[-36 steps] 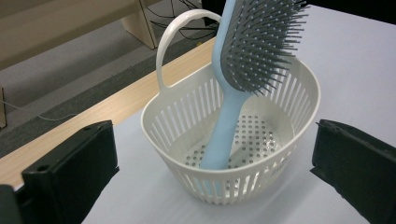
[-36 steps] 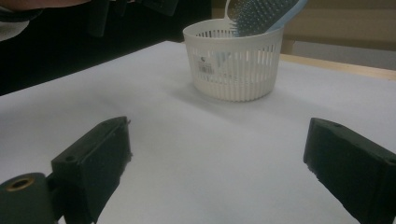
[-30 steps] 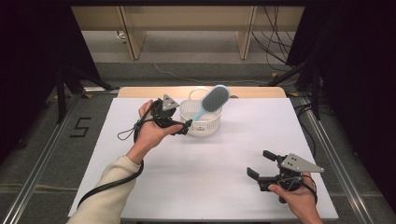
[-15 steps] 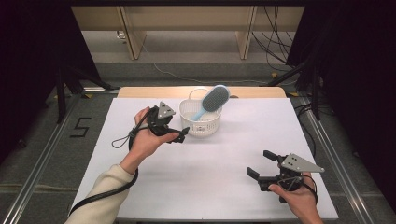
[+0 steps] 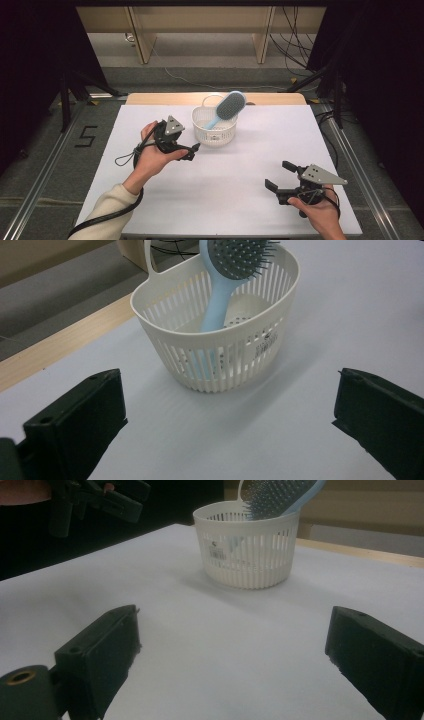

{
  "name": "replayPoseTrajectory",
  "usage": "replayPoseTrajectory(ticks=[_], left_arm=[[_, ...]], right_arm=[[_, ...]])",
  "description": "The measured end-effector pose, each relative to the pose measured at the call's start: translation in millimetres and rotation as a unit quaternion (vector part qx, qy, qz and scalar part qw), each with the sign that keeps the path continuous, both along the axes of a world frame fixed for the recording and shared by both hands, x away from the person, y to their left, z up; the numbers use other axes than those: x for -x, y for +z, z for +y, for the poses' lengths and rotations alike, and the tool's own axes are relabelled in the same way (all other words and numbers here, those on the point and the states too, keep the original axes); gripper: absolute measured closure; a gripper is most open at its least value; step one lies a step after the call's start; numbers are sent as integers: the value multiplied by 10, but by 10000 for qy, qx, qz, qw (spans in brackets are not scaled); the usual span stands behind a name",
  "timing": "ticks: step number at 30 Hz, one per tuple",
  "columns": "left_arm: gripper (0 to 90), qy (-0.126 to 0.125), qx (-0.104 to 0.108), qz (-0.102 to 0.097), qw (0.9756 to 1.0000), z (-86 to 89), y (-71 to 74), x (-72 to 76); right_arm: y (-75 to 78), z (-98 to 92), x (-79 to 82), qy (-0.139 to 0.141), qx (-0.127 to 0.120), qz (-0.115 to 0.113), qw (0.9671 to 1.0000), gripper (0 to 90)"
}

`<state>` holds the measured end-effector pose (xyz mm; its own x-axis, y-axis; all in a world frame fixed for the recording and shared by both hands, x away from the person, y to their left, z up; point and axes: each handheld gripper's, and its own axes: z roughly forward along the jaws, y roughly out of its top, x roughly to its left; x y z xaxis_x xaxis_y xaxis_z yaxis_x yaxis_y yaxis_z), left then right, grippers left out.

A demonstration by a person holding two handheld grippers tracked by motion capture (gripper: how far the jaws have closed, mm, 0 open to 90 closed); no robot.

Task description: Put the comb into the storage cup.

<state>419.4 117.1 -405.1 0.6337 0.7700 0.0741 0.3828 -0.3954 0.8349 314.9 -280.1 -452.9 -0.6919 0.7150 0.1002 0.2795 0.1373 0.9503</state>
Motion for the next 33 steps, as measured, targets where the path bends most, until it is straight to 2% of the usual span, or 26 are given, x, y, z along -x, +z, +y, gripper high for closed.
replayPoseTrajectory(ticks=[12, 33], left_arm=[[0, -81, -118, 77, 9999, 89, -106, 179], [0, -171, 7, 57, 9998, 208, -182, 438]], right_arm=[[1, -2, -2, -13, 8, -5, 10000, 80], [12, -17, -4, -42, 8, -20, 10000, 78]])
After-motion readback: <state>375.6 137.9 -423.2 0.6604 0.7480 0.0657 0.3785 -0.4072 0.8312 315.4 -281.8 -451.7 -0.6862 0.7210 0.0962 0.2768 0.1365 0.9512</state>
